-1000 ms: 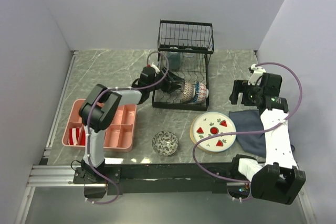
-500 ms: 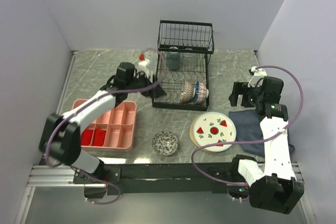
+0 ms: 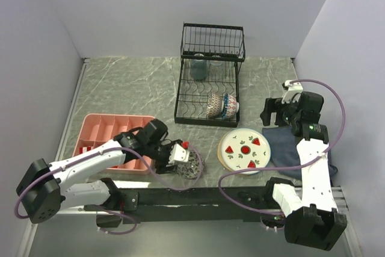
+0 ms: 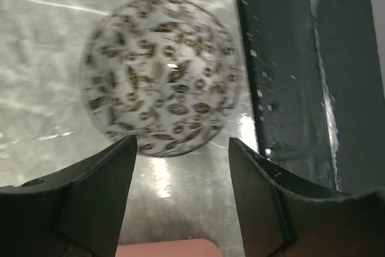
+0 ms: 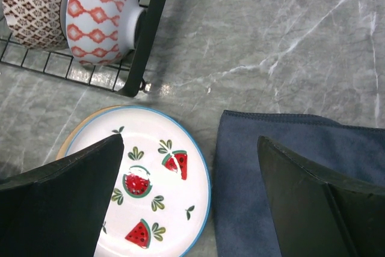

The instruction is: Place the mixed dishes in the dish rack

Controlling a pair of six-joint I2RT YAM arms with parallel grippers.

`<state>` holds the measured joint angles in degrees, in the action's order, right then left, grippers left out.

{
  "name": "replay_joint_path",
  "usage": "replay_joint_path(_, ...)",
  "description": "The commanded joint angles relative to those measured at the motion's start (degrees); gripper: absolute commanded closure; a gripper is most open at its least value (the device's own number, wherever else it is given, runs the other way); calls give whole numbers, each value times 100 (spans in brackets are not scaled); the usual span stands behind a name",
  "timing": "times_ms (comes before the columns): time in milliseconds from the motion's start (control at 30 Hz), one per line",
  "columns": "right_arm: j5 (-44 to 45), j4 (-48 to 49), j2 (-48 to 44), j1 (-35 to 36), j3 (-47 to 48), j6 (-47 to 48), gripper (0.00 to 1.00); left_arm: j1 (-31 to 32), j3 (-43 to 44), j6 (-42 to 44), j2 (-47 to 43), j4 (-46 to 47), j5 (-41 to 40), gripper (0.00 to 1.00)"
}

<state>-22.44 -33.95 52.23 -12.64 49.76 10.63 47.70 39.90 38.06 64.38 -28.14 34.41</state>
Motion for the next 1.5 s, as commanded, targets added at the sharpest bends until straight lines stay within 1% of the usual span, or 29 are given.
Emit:
replay_joint_path(0, -77, 3, -81, 8, -10, 237, 0, 388, -289, 368, 22, 220, -452, 33)
replay_joint_path(100, -103, -120, -2, -1, 78, 299, 0, 476, -351, 351, 127, 537, -620, 34)
replay_joint_path(267, -130, -129, 7, 8, -1, 396, 0, 687, -369, 535, 373, 616, -594, 37)
replay_joint_path(367, -129, -138, 42, 8, -10, 370, 0, 802, -325, 614, 479, 678, -524, 42)
replay_joint_path(400, -147, -129, 68, 8, -19, 361, 0, 845, -299, 667, 514, 670, -489, 45)
replay_joint_path(467, -147, -173, 68, 8, -19, 352, 0, 898, -203, 930, 601, 626, -453, 47)
replay_joint_path(500, -138, -173, 68, 8, -19, 360, 0, 933, -167, 1053, 646, 495, -401, 50)
replay_joint_path(533, -130, -190, 68, 8, -19, 387, 0, 943, -132, 1341, 707, 424, -374, 51)
replay_joint_path(567, -121, -234, 68, -1, -27, 404, 0, 943, -18, 1501, 812, 345, -348, 55)
replay_joint_path(633, -77, -261, 95, 8, -19, 439, 0, 943, 114, 1904, 944, 47, -251, 59)
replay_joint_path(767, -50, -340, 200, -1, 69, 483, 0, 934, 614, 2521, 1278, -639, -189, 72)
replay_joint_path(833, -24, -366, 279, 8, 174, 492, 0, 864, 747, 2820, 1244, -937, -268, 81)
replay_joint_path(867, -15, -384, 314, 8, 201, 492, 0, 716, 878, 2908, 1148, -1008, -277, 89)
replay_joint_path(933, 20, -410, 402, 8, 297, 510, 0, 513, 1037, 3084, 1033, -1132, -208, 94)
replay_joint_path(967, 20, -454, 437, 8, 324, 519, 0, 286, 1298, 3102, 954, -1306, -120, 99)
replay_joint_path(1000, 29, -480, 524, 8, 402, 519, 0, 170, 1492, 3102, 928, -1447, 3, 99)
replay_joint_path(1033, 20, -515, 578, -1, 447, 545, 0, 56, 1703, 3067, 919, -1579, 317, 99)
replay_joint_path(1067, 11, -594, 622, 8, 491, 554, 0, -93, 2140, 2980, 901, -1781, 425, 99)
replay_joint_path(1133, 2, -665, 771, 8, 614, 545, 0, -252, 2538, 2524, 892, -1757, 662, 99)
replay_joint_path(1167, 20, -700, 824, 8, 658, 536, 0, -470, 2827, 2217, 927, -1452, 846, 99)
replay_joint_path(1200, 29, -709, 937, 8, 745, 528, 0, -612, 2943, 1527, 979, -1231, 969, 99)
replay_joint_path(1233, 29, -718, 1008, 8, 807, 484, 0, -796, 3110, 1085, 1041, -994, 1119, 99)
replay_joint_path(1267, 20, -727, 1087, 8, 868, 466, 0, -1154, 3146, 602, 1207, -704, 1364, 99)
replay_joint_path(1300, 29, -744, 1227, 8, 1017, 440, 0, -1315, 3147, -369, 1304, -14, 1436, 99)
replay_joint_path(1333, 29, -735, 1307, -1, 1097, 405, 0, -1481, 3077, -883, 1384, 349, 1558, 99)
replay_joint_path(1367, 46, -735, 1368, 8, 1176, 387, 0, -1796, 2998, -1445, 1550, 858, 1673, 99)
replay_joint_path(1400, 107, -744, 1482, 8, 1325, 369, 0, -1921, 2919, -2556, 1638, 1733, 1891, 99)
replay_joint_path(1467, 178, -788, 1571, 8, 1457, 360, 0, -2185, 2804, -3486, 1927, 2468, 2086, 99)
